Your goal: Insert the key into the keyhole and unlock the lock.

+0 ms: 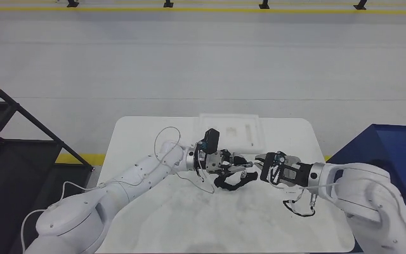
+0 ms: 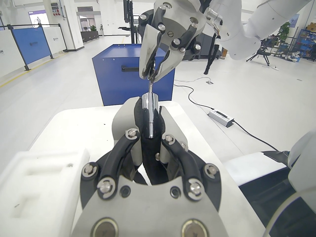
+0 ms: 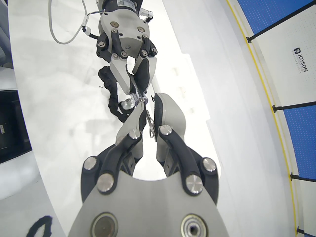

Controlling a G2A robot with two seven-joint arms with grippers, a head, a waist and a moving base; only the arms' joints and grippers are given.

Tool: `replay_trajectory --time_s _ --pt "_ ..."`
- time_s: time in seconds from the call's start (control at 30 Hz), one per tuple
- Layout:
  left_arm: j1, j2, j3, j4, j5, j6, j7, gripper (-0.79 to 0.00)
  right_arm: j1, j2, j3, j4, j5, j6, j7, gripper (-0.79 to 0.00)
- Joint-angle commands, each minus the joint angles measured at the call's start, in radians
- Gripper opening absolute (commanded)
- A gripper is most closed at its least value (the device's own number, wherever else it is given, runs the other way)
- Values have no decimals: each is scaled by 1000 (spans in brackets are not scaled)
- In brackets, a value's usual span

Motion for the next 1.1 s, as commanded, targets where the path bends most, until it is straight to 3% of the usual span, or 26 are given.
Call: replay_trajectory --time_s 0.0,0.23,0.27,0.3,0.33,0.8,1.0,1.03,1.07 --pt "0 -2 -2 -2 4 -1 -1 -785 9 2 -1 -1 44 24 40 -785" --pt "0 -7 -5 6 19 1 1 -785 32 6 -10 5 160 120 121 -785" --pt "0 -8 -4 7 22 2 2 -785 34 6 -11 7 177 132 129 -702" --pt "0 -8 -4 9 23 2 2 -785 37 7 -13 8 190 141 140 -166" --pt "0 -8 -4 13 27 2 2 -785 40 8 -14 8 202 146 150 0" --pt "1 -11 56 98 108 -52 -52 -785 30 15 8 43 288 195 105 0" --pt "36 -32 56 143 229 -52 -52 -785 14 17 17 60 299 207 70 0" --pt "43 -38 56 156 255 -52 -52 -733 12 17 17 63 298 208 66 0" --pt "52 -45 56 171 279 -52 -52 -496 11 17 18 67 296 209 62 0"
